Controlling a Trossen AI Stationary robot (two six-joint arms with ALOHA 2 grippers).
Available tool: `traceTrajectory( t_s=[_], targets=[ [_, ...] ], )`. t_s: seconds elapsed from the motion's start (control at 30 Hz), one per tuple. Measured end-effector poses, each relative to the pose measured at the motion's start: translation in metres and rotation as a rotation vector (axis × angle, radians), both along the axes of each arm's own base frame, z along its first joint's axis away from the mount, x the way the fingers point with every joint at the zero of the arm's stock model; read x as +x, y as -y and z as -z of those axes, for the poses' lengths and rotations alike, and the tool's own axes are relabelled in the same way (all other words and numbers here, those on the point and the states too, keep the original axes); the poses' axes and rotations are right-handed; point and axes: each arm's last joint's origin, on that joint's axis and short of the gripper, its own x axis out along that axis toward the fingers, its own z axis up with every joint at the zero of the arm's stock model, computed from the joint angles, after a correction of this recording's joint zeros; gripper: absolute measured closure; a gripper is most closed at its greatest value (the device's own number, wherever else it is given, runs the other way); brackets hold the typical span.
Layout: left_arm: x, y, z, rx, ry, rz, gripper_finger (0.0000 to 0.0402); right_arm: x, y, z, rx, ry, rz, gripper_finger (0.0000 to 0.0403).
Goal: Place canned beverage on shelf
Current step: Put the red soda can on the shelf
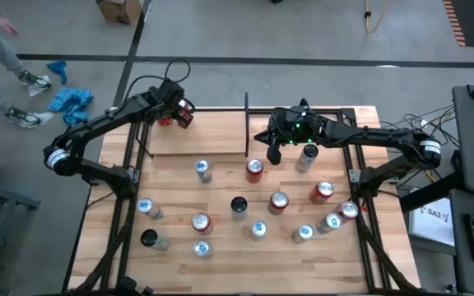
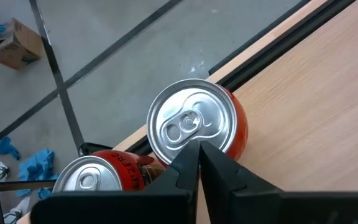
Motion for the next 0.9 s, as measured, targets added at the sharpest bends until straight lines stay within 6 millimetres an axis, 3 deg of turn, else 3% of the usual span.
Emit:
traceTrajectory(
  t_s=[0.9],
  targets=[
    [0.0001, 0.0043, -0.0034, 0.022, -0.015, -0.003, 0.0402, 0.0, 0.0, 0.0, -0.005, -0.001, -0.002, 0.0394]
  ],
)
